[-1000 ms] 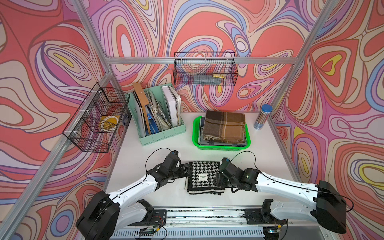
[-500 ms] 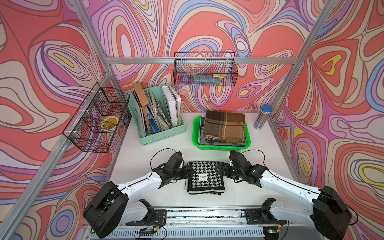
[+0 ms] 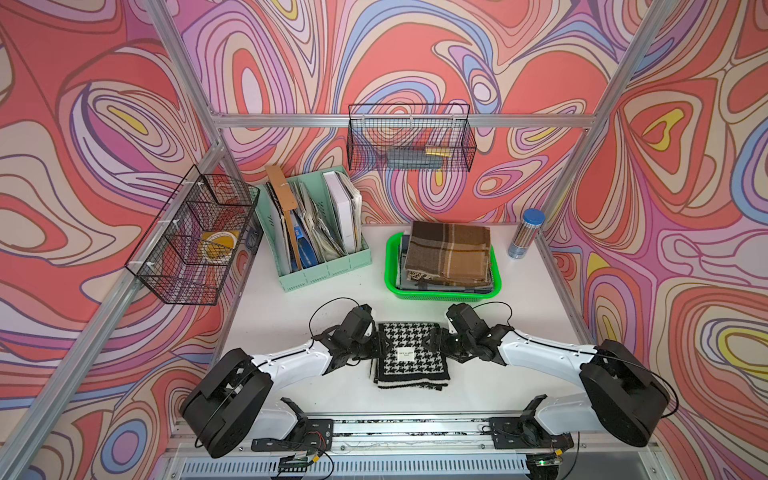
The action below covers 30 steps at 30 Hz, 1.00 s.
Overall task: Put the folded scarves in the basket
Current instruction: Pick up the scarf at the center of the board, then place the scarf in the basket.
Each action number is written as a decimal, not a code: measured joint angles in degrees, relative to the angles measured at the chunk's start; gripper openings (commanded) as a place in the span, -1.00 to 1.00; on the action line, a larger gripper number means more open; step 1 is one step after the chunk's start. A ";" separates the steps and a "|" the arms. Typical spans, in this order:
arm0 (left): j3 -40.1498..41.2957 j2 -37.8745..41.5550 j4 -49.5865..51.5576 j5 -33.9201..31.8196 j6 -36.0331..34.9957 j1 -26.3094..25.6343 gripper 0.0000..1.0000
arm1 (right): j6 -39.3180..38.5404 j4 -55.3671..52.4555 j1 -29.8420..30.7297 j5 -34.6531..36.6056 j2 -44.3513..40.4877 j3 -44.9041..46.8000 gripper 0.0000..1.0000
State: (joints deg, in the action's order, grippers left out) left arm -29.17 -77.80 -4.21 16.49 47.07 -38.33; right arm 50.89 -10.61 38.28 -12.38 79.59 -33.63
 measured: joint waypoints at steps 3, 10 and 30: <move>-1.27 -0.13 0.00 -0.11 -0.09 -0.02 -1.00 | 0.46 1.27 0.00 -0.59 0.02 0.00 0.32; -1.95 1.01 0.74 -0.09 -0.04 -0.28 -1.00 | 0.90 3.26 -0.04 -1.68 -1.16 0.02 -0.88; -18.43 12.07 9.75 -1.22 2.34 -3.43 -1.00 | -6.54 -18.12 -0.02 12.66 -25.16 -12.50 -1.00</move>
State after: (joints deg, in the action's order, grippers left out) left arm -47.59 -65.73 5.54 15.27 49.41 -41.76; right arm 44.36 -28.73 38.26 0.27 54.43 -46.13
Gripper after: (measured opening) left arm 0.071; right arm 0.072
